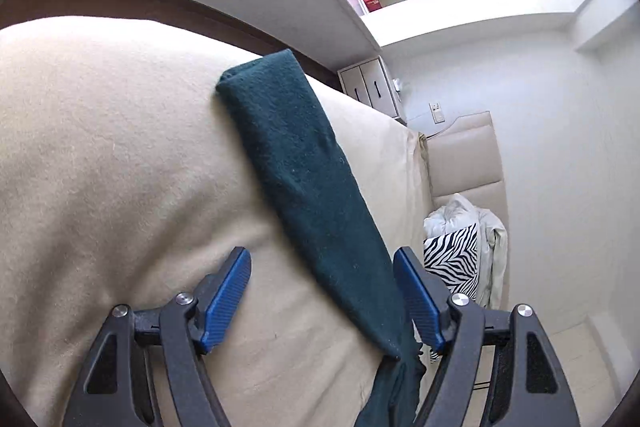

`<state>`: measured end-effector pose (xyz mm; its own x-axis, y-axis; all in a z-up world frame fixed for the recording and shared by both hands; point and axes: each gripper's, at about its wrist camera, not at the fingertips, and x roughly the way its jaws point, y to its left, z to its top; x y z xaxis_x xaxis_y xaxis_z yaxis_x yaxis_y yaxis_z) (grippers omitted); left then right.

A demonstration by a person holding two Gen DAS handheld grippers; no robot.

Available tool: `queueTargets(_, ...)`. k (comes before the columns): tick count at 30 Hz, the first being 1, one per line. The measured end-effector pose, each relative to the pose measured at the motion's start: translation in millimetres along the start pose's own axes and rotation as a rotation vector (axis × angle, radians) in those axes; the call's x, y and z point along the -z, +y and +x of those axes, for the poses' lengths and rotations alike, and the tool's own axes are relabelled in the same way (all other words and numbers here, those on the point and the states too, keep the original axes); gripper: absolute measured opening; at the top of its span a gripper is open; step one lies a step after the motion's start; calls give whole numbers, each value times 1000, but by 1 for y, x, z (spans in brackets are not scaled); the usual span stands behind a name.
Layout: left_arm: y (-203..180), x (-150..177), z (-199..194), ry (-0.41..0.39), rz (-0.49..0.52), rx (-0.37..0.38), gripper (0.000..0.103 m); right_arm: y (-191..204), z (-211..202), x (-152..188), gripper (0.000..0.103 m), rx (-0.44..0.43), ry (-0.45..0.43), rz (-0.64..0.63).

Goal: Fold small clothes

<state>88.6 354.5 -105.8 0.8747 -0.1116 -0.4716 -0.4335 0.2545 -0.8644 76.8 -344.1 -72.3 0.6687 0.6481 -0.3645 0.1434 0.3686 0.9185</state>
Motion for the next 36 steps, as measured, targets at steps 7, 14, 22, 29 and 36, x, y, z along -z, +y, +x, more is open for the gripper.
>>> queueTargets(7, -20, -1, 21, 11, 63, -33, 90, 21, 34, -67, 55, -5, -76, 15)
queueTargets(14, -30, 7, 31, 2, 123, -60, 90, -5, 107, -149, 58, 83, -70, 41)
queueTargets(22, -40, 16, 35, 14, 166, -70, 94, -23, 124, -153, 52, 170, -39, 54)
queueTargets(29, -28, 2, 32, -20, 23, -48, 94, -6, 79, -90, 59, 40, -8, 25)
queueTargets(36, -24, -31, 54, -81, -84, -19, 75, -16, 58, -40, 60, 10, 24, 60)
